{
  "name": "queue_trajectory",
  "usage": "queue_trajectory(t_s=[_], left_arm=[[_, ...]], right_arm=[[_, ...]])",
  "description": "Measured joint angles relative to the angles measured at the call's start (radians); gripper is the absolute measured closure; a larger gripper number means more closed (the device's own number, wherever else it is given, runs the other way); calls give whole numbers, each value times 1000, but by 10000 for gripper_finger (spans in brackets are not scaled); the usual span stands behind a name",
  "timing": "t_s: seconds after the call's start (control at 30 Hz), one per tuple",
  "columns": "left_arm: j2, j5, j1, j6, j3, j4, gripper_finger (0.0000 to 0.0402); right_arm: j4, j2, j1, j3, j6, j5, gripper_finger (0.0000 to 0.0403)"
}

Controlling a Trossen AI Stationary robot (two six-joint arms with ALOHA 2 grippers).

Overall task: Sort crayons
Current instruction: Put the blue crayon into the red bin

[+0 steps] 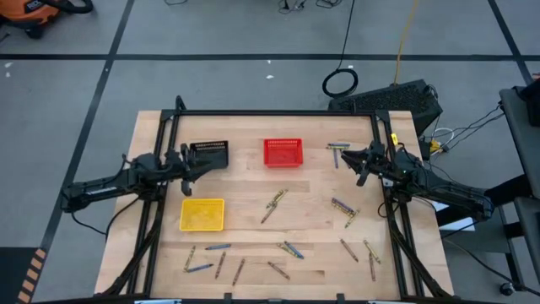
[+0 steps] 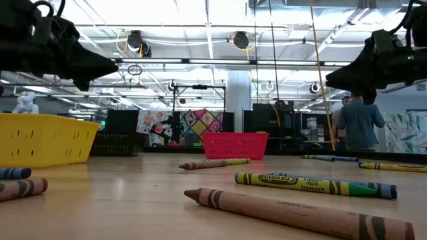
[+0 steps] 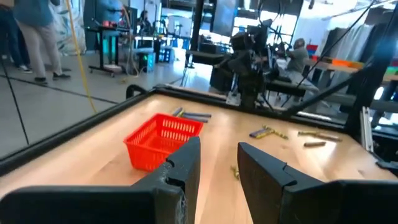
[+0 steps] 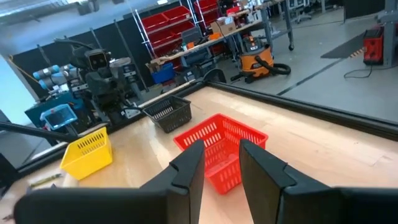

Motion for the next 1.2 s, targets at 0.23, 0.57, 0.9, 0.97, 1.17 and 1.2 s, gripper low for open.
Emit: queue_trajectory(t_s=[0.23,0.57,0.9,0.97,1.17,1.2], left_arm=[[19,-14,0,72,0,-3,288],[30,-23,0,6,0,-6,288],[100,-70,0,-25,0,-3,288],[109,-88,0,2,0,-3,288],[131,-106,0,52,0,-2,288],[135,-106,0,48,0,-2,288]], right_arm=[[-4,0,0,0,-5,0,314],[-62,0,0,2,-6,-25,314],[24,0,0,-5,24,-129,314],[9,0,0,-4,20,-129,314],[-74,0,0,4,19,-119,314],[-80,0,0,4,19,-106,314]])
